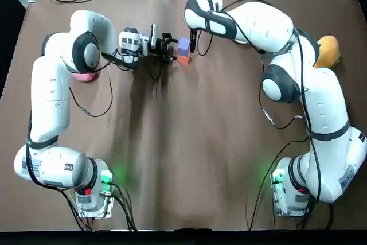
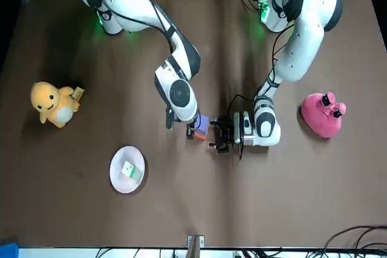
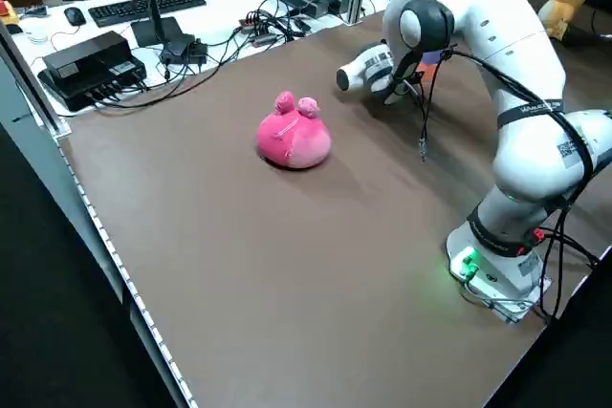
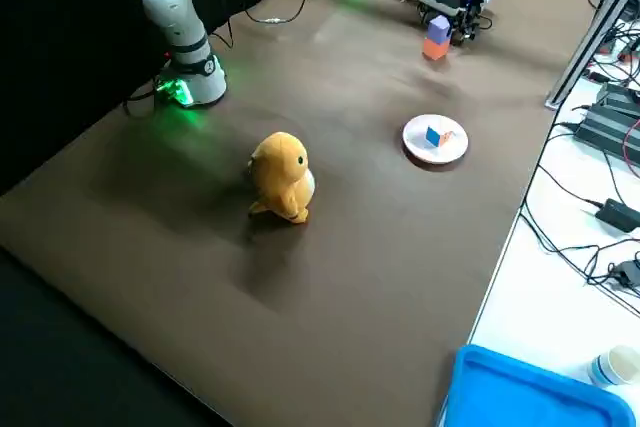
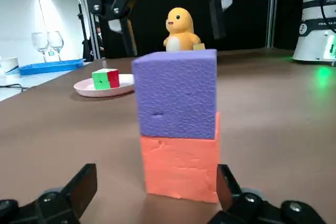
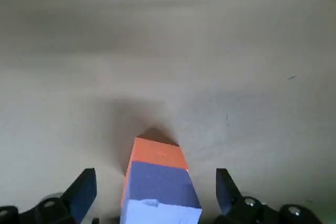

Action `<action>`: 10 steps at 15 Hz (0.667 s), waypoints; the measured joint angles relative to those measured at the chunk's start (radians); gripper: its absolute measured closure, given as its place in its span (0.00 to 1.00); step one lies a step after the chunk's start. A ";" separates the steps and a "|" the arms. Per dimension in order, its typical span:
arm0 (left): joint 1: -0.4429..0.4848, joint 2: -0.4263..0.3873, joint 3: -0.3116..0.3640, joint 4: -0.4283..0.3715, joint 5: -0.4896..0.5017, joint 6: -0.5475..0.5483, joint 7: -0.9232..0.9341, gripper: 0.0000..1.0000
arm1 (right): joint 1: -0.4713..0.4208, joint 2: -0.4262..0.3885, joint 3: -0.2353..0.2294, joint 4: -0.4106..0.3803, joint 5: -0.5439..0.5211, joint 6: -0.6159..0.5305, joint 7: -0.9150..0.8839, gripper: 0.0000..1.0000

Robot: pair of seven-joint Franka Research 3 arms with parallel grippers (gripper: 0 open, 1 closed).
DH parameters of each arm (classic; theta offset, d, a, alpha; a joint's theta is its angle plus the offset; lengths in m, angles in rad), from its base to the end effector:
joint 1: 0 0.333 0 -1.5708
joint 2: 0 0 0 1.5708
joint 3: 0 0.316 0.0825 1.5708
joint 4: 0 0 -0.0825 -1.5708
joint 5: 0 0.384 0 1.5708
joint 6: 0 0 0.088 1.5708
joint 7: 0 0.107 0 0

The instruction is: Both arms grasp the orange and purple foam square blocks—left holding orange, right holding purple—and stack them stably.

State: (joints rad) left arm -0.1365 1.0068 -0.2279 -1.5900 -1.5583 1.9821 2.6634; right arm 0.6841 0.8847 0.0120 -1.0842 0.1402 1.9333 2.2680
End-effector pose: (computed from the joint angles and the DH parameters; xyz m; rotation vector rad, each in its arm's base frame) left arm 0.5959 -0.2786 0.0655 1.2419 -1.4182 1.1430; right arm 0.5844 0.4970 0.2872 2.1356 -2.2620 -0.2215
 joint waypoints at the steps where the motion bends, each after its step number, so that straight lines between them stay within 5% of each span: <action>1: 0.009 -0.006 0.000 -0.001 0.004 -0.002 0.000 0.00 | -0.007 -0.003 0.000 0.009 0.000 -0.017 0.000 0.00; 10: 0.156 -0.159 0.004 0.001 0.276 -0.020 0.000 0.00 | -0.069 -0.099 0.000 0.062 -0.002 -0.154 -0.097 0.00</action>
State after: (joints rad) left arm 0.0190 0.8478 -0.2241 -1.5892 -1.2827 1.9621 2.6633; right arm 0.6153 0.7853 0.0117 -1.0222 0.1379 1.7791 2.1709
